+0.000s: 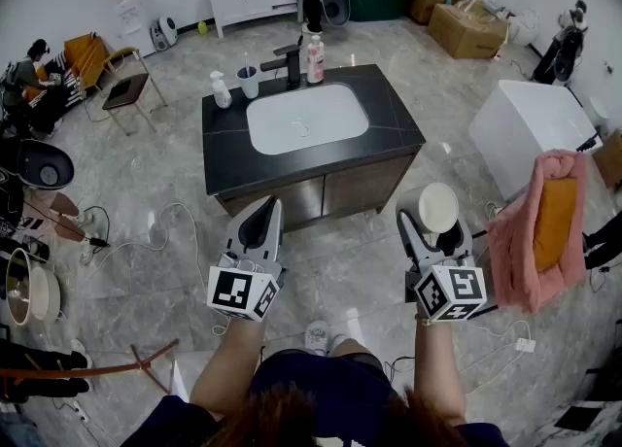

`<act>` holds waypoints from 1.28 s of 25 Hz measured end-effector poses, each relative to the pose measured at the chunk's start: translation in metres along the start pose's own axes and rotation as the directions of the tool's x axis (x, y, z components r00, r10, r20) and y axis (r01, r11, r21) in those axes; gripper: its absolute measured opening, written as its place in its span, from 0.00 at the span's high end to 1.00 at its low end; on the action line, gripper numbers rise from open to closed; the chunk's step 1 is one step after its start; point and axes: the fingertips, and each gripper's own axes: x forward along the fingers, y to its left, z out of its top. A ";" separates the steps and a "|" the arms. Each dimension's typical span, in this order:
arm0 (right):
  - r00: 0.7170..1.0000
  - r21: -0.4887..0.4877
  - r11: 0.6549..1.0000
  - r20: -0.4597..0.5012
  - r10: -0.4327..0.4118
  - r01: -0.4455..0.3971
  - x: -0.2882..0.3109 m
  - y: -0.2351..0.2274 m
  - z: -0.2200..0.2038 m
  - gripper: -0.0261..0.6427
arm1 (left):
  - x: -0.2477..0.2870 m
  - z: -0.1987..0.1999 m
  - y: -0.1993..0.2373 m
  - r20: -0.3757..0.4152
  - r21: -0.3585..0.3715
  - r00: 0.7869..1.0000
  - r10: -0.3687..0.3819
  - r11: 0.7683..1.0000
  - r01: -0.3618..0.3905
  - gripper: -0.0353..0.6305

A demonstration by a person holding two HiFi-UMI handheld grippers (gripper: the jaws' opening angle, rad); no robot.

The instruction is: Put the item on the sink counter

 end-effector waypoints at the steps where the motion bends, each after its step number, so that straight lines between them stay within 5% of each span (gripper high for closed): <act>1: 1.000 0.000 1.000 0.002 -0.001 0.001 0.000 0.000 0.002 0.33 | 0.000 0.001 -0.001 0.002 0.000 1.000 -0.001 1.000 0.001 0.91; 20: 1.000 0.036 0.999 -0.019 -0.004 0.005 0.022 -0.015 0.000 0.33 | 0.023 -0.014 0.001 -0.025 -0.022 1.000 -0.011 1.000 0.011 0.91; 32: 0.998 0.050 0.997 -0.022 0.058 -0.057 0.147 -0.075 0.016 0.33 | 0.143 -0.018 0.035 -0.024 -0.015 0.999 0.037 0.999 -0.037 0.91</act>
